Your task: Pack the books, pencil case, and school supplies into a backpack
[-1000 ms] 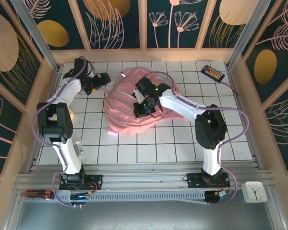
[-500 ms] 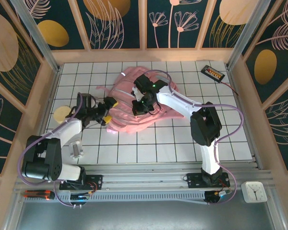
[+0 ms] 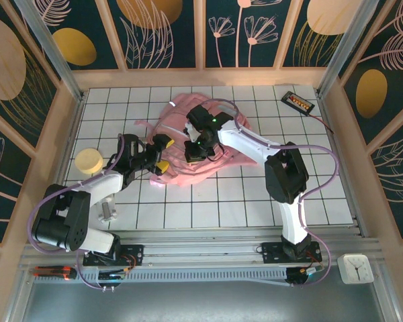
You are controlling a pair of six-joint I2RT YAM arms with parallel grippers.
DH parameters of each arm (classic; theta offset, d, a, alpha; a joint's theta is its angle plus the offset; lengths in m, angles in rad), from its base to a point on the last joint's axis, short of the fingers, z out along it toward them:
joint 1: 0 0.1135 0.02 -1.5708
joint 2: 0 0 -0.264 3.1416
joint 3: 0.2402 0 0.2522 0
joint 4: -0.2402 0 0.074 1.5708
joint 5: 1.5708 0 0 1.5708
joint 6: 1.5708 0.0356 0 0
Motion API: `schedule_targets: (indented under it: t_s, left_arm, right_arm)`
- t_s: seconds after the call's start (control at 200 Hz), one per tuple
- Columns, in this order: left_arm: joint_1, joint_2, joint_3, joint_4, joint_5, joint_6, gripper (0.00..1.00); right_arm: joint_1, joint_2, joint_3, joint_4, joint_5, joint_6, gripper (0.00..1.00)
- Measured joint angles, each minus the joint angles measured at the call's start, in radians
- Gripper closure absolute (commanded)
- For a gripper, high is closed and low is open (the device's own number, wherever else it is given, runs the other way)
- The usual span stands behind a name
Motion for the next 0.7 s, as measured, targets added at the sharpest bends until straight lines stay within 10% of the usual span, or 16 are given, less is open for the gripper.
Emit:
schedule_targets:
  t_s: [0.52,0.7]
  left_arm:
    - [-0.021,-0.119,-0.152,-0.065,-0.002,-0.007,0.32]
    - [-0.021,-0.026,-0.139,-0.009,0.010,-0.013,0.66]
  right_arm:
    - [0.001,0.008,0.021,-0.014,-0.003,-0.005,1.00]
    - [0.001,0.014,0.032,-0.021,-0.004,-0.005,1.00]
